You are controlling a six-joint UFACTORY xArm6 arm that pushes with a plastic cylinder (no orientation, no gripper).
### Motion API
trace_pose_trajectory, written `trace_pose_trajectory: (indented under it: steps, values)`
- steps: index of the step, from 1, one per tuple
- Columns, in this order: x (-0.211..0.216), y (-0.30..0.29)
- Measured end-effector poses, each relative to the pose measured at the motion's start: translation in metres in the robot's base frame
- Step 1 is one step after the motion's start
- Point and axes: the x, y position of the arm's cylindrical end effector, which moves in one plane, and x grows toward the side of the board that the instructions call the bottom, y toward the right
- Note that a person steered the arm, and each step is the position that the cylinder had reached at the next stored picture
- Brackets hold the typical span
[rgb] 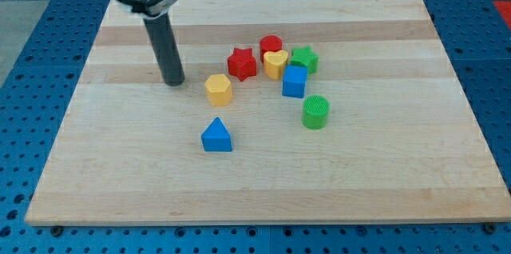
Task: Push the yellow hexagon towards the group of blocks
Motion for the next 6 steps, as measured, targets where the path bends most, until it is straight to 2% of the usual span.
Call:
trace_pose_trajectory:
  steps: [2, 6]
  values:
    - [0.017, 0.010]
    - [0.027, 0.089]
